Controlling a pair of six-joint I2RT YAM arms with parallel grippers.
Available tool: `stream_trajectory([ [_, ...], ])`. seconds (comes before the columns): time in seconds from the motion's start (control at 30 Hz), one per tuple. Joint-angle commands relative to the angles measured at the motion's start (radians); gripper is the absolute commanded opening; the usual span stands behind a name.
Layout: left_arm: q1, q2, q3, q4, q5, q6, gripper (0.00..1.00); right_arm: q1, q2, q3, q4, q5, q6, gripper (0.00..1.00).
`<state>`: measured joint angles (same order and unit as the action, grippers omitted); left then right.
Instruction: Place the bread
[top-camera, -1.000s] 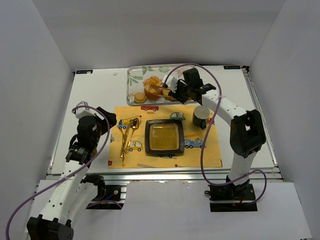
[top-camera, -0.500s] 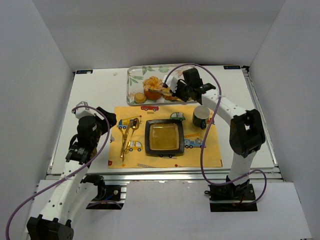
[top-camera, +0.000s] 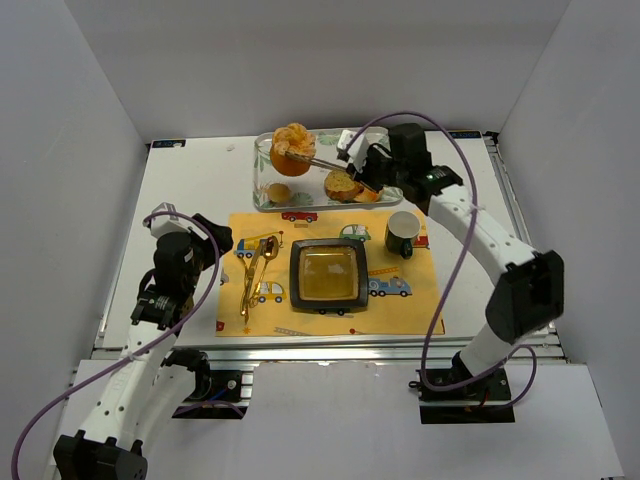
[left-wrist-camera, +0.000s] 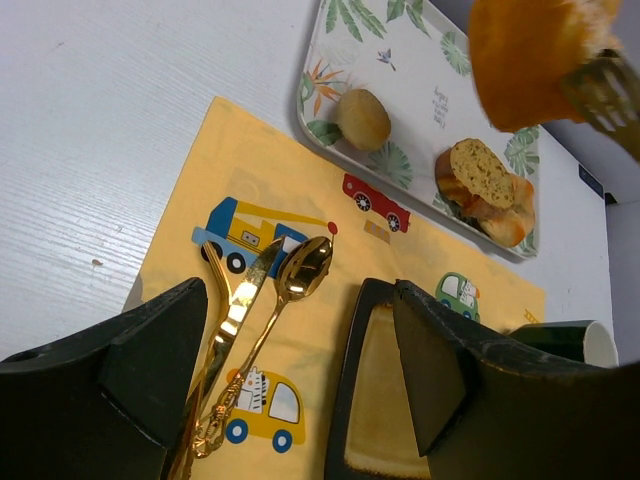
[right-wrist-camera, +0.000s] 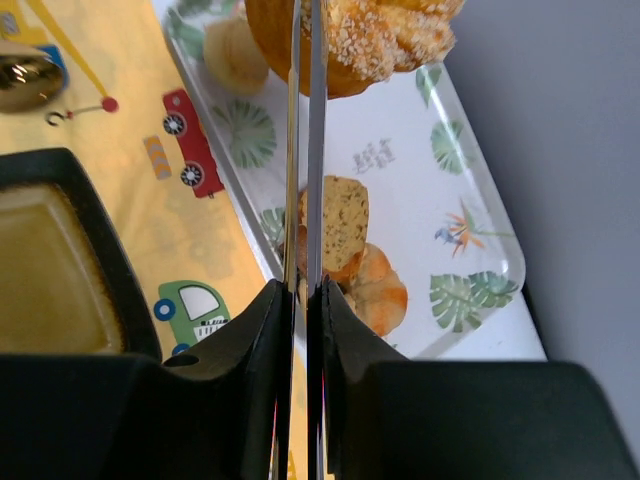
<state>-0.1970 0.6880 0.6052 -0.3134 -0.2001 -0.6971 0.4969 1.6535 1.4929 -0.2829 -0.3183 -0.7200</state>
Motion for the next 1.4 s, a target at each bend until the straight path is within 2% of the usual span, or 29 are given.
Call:
stream_trajectory([
  [0.0,0.005,-0.028,0.024,0.002,-0.012,-0.001,0.84,-0.008,-0.134,-0.054,0.076,-0.087,0.005,0.0],
  [0.13,0.005,-0.045,0.027,-0.004,-0.018,-0.001,0.84,-0.014,-0.27,-0.179,0.033,-0.201,-0.039,0.0],
  [0.33,0.005,-0.054,0.002,0.017,-0.002,-0.016,0.84,-0.017,-0.54,-0.451,-0.087,-0.317,-0.208,0.0],
  [0.5,0.005,-0.044,0.002,0.023,0.011,-0.015,0.84,-0.017,-0.713,-0.633,-0.183,-0.291,-0.268,0.0],
  [0.6,0.005,-0.036,0.001,0.028,0.019,-0.013,0.84,-0.017,-0.768,-0.687,-0.219,-0.269,-0.288,0.0],
  [0.73,0.005,-0.028,0.001,0.034,0.03,-0.016,0.84,-0.015,-0.788,-0.736,-0.242,-0.246,-0.311,0.01],
  [0.8,0.005,-0.03,0.004,0.031,0.031,-0.016,0.84,-0.017,-0.785,-0.744,-0.258,-0.245,-0.321,0.1],
  [0.83,0.004,-0.031,0.005,0.03,0.031,-0.016,0.84,-0.017,-0.784,-0.741,-0.263,-0.249,-0.328,0.22],
  [0.93,0.004,-0.039,0.008,0.022,0.028,-0.015,0.84,-0.017,-0.794,-0.726,-0.268,-0.271,-0.325,0.35],
  [1.13,0.005,-0.05,0.001,0.028,0.027,-0.025,0.84,-0.015,-0.807,-0.66,-0.329,-0.329,-0.332,0.42],
  [1.37,0.005,-0.051,0.002,0.023,0.028,-0.027,0.84,-0.017,-0.822,-0.603,-0.369,-0.363,-0.325,0.43],
])
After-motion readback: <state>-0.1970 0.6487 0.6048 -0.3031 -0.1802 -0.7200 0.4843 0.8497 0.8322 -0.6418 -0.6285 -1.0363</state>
